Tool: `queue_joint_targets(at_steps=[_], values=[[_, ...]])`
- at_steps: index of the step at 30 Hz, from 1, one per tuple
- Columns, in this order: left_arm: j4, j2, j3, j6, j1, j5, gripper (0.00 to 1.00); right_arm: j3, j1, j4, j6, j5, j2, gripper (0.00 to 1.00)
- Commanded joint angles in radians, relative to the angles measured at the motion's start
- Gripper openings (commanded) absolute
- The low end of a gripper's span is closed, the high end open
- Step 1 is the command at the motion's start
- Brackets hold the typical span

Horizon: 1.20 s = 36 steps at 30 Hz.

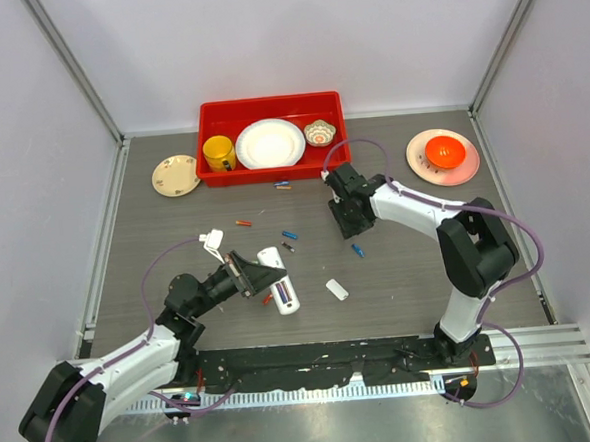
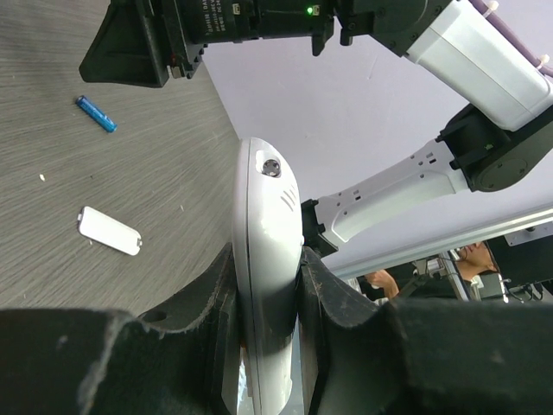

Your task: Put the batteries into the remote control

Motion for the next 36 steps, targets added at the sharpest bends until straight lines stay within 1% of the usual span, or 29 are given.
queue_joint_targets(at_steps=[1, 10, 17, 28, 36], values=[[0.054, -0.018, -0.007, 0.01, -0.002, 0.008, 0.0, 0.026, 0.0, -0.011, -0.036, -0.026, 0.022, 0.37], [0.068, 0.007, -0.004, 0.013, -0.002, 0.013, 0.0, -0.032, -0.002, 0.018, -0.018, -0.04, 0.025, 0.4], [0.082, 0.025, -0.004, 0.01, -0.002, 0.016, 0.0, -0.072, -0.002, 0.039, -0.012, -0.032, 0.027, 0.38], [0.083, 0.027, -0.004, 0.009, -0.002, 0.014, 0.0, -0.092, -0.008, 0.062, -0.01, -0.043, 0.04, 0.38], [0.083, 0.031, 0.0, 0.012, -0.002, 0.013, 0.0, -0.112, -0.017, 0.084, -0.007, -0.061, 0.047, 0.31]])
